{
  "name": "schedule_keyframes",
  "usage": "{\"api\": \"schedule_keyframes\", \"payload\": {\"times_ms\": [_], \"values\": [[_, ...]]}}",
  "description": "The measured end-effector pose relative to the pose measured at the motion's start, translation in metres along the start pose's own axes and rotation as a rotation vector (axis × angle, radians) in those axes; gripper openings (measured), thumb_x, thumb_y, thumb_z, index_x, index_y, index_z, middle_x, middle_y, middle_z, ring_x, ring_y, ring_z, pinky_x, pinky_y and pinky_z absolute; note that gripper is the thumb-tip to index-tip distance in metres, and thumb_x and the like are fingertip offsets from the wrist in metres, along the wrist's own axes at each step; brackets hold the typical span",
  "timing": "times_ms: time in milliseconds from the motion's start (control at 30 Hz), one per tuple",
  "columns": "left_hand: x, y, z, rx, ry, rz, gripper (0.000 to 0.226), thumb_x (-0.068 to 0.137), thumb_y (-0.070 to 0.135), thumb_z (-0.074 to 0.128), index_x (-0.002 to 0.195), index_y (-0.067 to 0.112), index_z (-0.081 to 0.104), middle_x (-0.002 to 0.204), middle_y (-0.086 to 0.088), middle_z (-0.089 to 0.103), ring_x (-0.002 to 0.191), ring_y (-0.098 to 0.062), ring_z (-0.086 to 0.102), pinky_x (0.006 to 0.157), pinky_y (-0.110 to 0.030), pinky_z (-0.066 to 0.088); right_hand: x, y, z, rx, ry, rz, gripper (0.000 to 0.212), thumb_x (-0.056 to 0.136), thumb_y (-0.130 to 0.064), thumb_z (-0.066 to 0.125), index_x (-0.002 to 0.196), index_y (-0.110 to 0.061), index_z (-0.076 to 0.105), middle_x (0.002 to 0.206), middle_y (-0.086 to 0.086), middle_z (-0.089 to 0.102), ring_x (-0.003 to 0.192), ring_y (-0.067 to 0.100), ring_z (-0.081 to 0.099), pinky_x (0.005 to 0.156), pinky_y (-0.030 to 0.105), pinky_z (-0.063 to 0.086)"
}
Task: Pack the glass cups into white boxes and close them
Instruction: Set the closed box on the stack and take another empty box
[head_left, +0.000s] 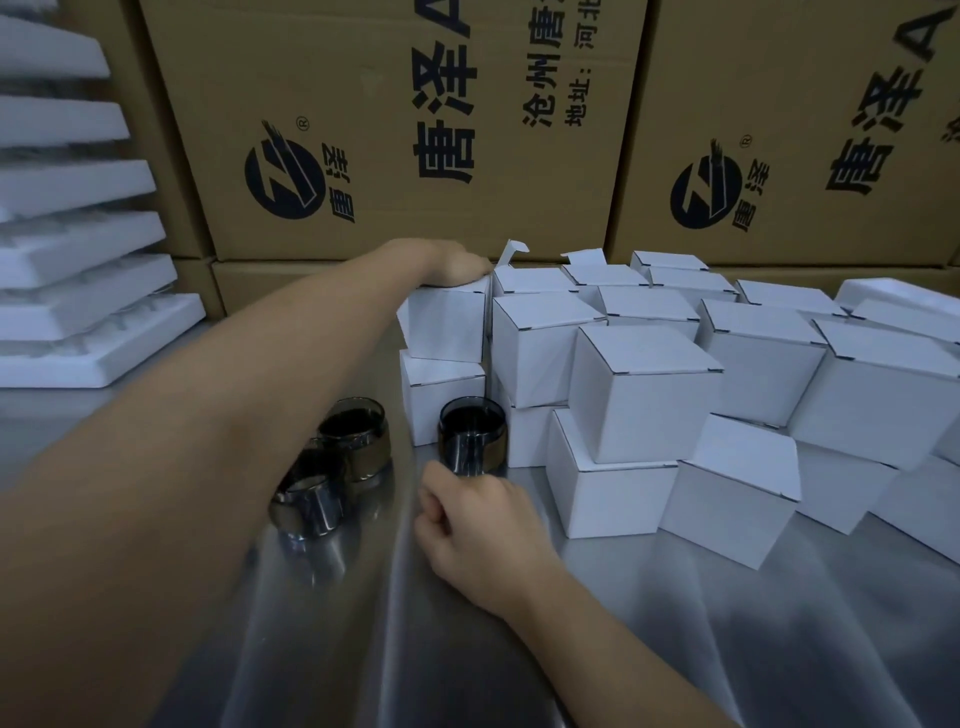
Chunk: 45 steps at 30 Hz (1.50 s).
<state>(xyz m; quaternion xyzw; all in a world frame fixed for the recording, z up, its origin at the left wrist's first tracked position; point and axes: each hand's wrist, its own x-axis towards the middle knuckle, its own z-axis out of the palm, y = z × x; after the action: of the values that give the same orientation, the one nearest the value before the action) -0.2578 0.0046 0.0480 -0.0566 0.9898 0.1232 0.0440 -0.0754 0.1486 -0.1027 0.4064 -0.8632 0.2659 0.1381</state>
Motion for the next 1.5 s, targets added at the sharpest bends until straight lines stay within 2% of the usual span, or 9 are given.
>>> {"api": "schedule_keyframes", "payload": {"times_ms": [133,300,567,700,767,867,1133,1333,1500], "values": [[-0.017,0.0,-0.001,0.009,0.021,-0.037,0.055,0.102,0.047,0.023,0.143,0.016,0.043,0.151,-0.008,0.039,0.135,-0.029,0.039,0.107,-0.041,0.031,0.001,0.0,-0.001,0.007,-0.022,0.017,0.019,0.089,-0.015,0.051,0.08,-0.02,0.035,0.063,-0.001,0.047,0.061,0.03,0.048,0.058,0.035,0.039],[-0.031,0.0,-0.004,0.049,0.072,-0.001,0.037,0.102,0.038,0.03,0.111,0.011,0.053,0.126,-0.012,0.055,0.104,-0.028,0.052,0.088,-0.036,0.039,0.001,0.0,0.0,0.017,-0.011,0.029,0.018,0.089,-0.015,0.051,0.08,-0.018,0.037,0.063,0.0,0.047,0.062,0.031,0.048,0.055,0.033,0.034],[-0.037,0.003,0.002,-0.042,0.129,-0.018,0.033,0.102,0.03,0.035,0.115,0.007,0.055,0.11,-0.008,0.05,0.094,-0.025,0.047,0.081,-0.032,0.037,0.001,0.003,0.001,0.047,0.03,0.022,0.017,0.087,-0.013,0.052,0.078,-0.017,0.038,0.063,0.002,0.048,0.062,0.031,0.048,0.058,0.038,0.041],[-0.052,0.0,-0.005,-0.222,0.456,-0.049,0.025,0.096,0.014,0.042,0.089,-0.001,0.061,0.08,-0.012,0.048,0.07,-0.029,0.043,0.055,-0.028,0.032,0.001,0.005,0.003,0.053,0.08,0.024,0.017,0.086,-0.012,0.052,0.078,-0.016,0.038,0.059,-0.001,0.044,0.058,0.03,0.043,0.055,0.037,0.036],[-0.067,0.001,-0.011,-0.311,0.689,-0.072,0.023,0.095,0.012,0.044,0.101,-0.004,0.06,0.098,-0.017,0.057,0.082,-0.033,0.056,0.067,-0.036,0.048,0.001,0.005,0.003,0.04,0.108,0.025,0.017,0.086,-0.011,0.053,0.078,-0.016,0.038,0.058,-0.003,0.041,0.055,0.028,0.041,0.053,0.034,0.032],[-0.096,0.002,-0.02,-0.325,1.016,-0.016,0.025,0.097,0.015,0.047,0.109,0.004,0.066,0.126,-0.008,0.051,0.108,-0.027,0.053,0.093,-0.038,0.046,-0.002,0.0,0.0,0.028,0.15,0.021,0.02,0.085,-0.01,0.054,0.077,-0.016,0.037,0.057,-0.002,0.043,0.053,0.029,0.043,0.052,0.034,0.036],[-0.224,0.016,0.019,-0.652,1.538,0.427,0.031,0.09,-0.007,0.047,0.112,0.001,0.067,0.117,-0.01,0.05,0.111,-0.007,0.046,0.091,-0.006,0.038,-0.038,-0.022,-0.013,0.036,0.398,0.048,0.016,0.077,-0.005,0.063,0.071,-0.008,0.049,0.055,0.005,0.056,0.047,0.031,0.049,0.046,0.032,0.04],[-0.301,0.023,0.089,-1.204,1.352,0.299,0.035,0.096,0.006,0.041,0.121,0.028,0.051,0.12,0.016,0.049,0.116,-0.013,0.053,0.097,-0.037,0.049,-0.083,-0.036,-0.027,0.316,0.567,0.263,0.033,0.077,-0.008,0.057,0.064,-0.028,0.035,0.051,-0.01,0.042,0.048,0.01,0.036,0.053,0.034,0.036],[-0.316,0.021,0.135,-1.45,1.053,0.131,0.042,0.094,0.001,0.037,0.129,0.024,0.044,0.102,0.029,0.059,0.092,0.012,0.055,0.084,-0.017,0.043,-0.111,-0.04,-0.044,0.701,0.767,0.569,0.034,0.084,-0.001,0.054,0.065,-0.021,0.035,0.062,0.009,0.045,0.061,0.021,0.044,0.058,0.042,0.04]]}}
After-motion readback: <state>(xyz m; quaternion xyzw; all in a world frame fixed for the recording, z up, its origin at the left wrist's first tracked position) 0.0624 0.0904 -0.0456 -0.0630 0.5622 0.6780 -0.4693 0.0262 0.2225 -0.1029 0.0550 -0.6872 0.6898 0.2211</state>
